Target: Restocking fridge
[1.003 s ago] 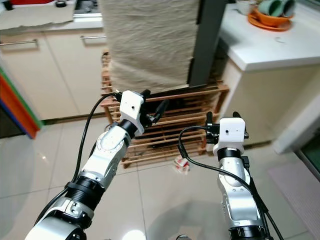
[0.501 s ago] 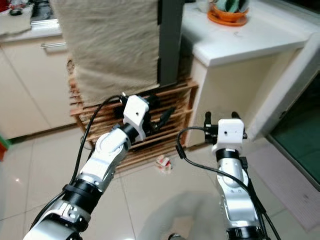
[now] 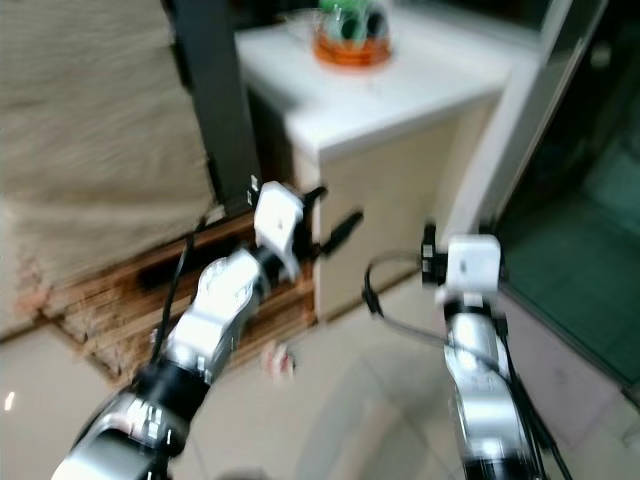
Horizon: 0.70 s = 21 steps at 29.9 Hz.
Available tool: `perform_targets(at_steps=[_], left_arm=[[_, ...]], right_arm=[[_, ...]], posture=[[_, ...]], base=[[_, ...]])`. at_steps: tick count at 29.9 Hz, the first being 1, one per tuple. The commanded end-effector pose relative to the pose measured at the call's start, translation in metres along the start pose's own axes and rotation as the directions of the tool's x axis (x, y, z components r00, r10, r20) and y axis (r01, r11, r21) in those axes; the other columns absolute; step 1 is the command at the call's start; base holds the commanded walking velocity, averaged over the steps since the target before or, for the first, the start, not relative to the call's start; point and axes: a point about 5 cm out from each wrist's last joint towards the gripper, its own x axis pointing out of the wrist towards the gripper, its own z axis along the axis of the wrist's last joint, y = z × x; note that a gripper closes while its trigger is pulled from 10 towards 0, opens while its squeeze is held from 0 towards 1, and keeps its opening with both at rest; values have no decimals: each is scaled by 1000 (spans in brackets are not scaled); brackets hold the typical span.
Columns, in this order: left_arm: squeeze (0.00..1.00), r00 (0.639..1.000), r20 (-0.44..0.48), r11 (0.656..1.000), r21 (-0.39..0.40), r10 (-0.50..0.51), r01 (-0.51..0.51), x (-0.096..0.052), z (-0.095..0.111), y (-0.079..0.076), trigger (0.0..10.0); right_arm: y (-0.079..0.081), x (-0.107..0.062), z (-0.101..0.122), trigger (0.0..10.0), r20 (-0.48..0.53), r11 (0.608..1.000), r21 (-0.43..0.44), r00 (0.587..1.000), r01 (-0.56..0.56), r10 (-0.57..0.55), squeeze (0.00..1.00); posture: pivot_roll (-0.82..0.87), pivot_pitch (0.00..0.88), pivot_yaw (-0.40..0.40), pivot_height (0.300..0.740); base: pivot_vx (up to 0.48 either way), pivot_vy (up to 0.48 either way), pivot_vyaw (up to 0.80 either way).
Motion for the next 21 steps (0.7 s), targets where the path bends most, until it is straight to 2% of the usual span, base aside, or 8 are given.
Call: perform_targets(at_steps=[1,4,10,15,17,18,19,21], left_arm=[[0,998,4,998,-8,-59,59,6,2,-9,10000],[0,997,-6,997,-13,-81,81,7,1,-10,10000],[0,998,-63,1000,-3,-24,24,10,-4,-4,10000],[0,994,-109,998,-45,31,-36,7,-13,4,10000],[0,974,-154,975,-124,166,-186,0,-22,20,10000],[0,963,-173,962,-143,207,-232,-3,-25,25,10000],[0,963,-173,962,-143,207,-232,-3,-25,25,10000],[0,913,-268,920,-160,307,-357,-21,-42,40,10000]], right_arm=[[-8,-2,-1,10000,3,999,-22,1000,29,-29,0],[-8,-3,-3,10000,1,999,-25,999,34,-34,0],[-7,-5,-4,10000,-2,999,-27,999,43,-43,0],[-12,-8,-4,10000,6,996,-36,996,86,-86,0],[-22,-12,-6,10000,5,988,-19,988,152,-152,0],[-25,-13,-7,10000,0,985,-14,986,169,-169,0],[-25,-13,-7,10000,0,985,-14,986,169,-169,0],[-33,-21,-15,10000,-32,978,-10,977,210,-210,0]], posture=[[-66,0,33,740],[-67,0,36,740],[-72,0,41,740],[-77,0,41,740],[-86,0,40,740],[-87,0,40,740],[-87,0,40,740],[-89,0,41,740]], base=[[480,0,-694],[452,0,-694],[0,0,-694],[0,0,-694],[0,0,-694],[0,0,-694],[0,0,-694],[0,0,-694]])
